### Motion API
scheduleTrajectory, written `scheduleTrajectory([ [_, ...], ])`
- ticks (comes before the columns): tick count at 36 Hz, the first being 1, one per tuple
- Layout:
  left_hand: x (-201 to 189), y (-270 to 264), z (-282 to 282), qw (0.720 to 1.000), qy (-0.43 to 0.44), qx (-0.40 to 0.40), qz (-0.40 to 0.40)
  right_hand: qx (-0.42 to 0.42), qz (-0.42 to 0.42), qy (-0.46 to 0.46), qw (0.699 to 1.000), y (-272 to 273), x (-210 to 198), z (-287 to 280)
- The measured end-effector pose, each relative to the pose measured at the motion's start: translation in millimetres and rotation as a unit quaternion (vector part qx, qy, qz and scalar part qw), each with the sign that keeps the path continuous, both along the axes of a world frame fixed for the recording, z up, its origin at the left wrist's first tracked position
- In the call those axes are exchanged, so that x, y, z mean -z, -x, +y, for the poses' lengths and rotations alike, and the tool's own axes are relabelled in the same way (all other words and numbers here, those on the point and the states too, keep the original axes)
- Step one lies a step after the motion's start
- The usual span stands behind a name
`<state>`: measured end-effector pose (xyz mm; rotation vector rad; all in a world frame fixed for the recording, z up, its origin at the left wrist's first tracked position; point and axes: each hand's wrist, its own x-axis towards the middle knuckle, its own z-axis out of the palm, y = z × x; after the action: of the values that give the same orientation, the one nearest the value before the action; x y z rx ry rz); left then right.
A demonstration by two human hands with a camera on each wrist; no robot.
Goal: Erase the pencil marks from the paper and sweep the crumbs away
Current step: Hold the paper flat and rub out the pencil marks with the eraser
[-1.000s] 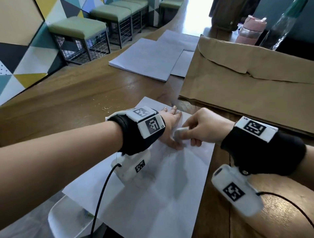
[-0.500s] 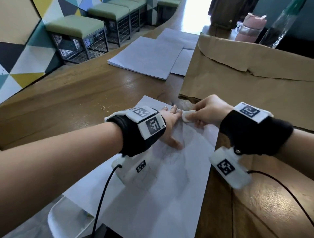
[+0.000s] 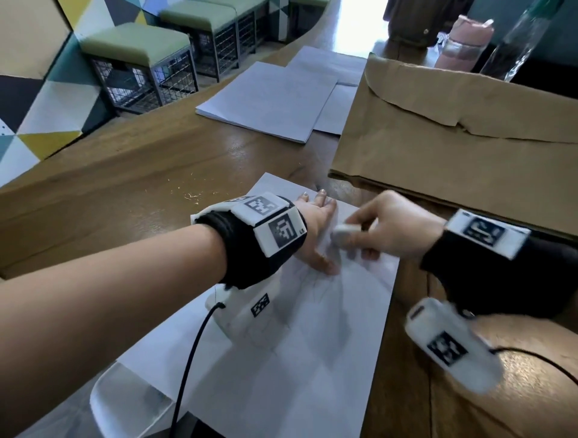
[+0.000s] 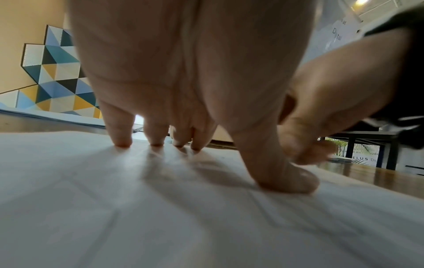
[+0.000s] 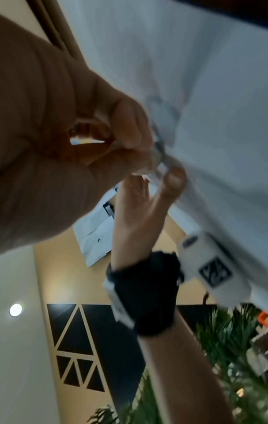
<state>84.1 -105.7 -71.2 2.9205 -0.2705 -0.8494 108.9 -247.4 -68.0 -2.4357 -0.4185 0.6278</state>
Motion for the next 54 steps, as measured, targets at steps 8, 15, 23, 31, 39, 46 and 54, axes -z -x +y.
scheduleTrajectory([
  [8,0.3,-2.1,-0.5,1.0,-0.006,0.007,0.003,0.058,0.023,-0.01,0.998,-24.2,-7.3,6.2],
  [15,0.5,-2.6,-1.6,1.0,-0.009,0.0,0.011,-0.056,0.059,0.058,0.995,7.0,-4.6,-6.5],
  [23,-0.7,-2.9,-2.7,1.0,-0.025,0.014,0.011,0.054,0.035,-0.012,0.998,-22.7,-5.4,3.2],
  [31,-1.1,-1.7,-3.7,1.0,-0.02,0.004,0.011,-0.064,0.096,0.067,0.991,4.0,-8.7,-5.7],
  [39,-1.7,-2.0,-2.6,0.999,-0.031,0.015,0.007,0.045,0.032,-0.018,0.998,-15.2,-3.4,1.4],
  [46,-1.2,-2.1,-4.3,0.999,-0.035,0.013,0.009,-0.036,0.088,0.061,0.994,-3.0,-10.6,-3.8],
  [54,-4.0,-0.3,-3.1,0.999,-0.034,0.013,0.004,0.039,-0.001,-0.01,0.999,-17.6,0.9,0.5],
])
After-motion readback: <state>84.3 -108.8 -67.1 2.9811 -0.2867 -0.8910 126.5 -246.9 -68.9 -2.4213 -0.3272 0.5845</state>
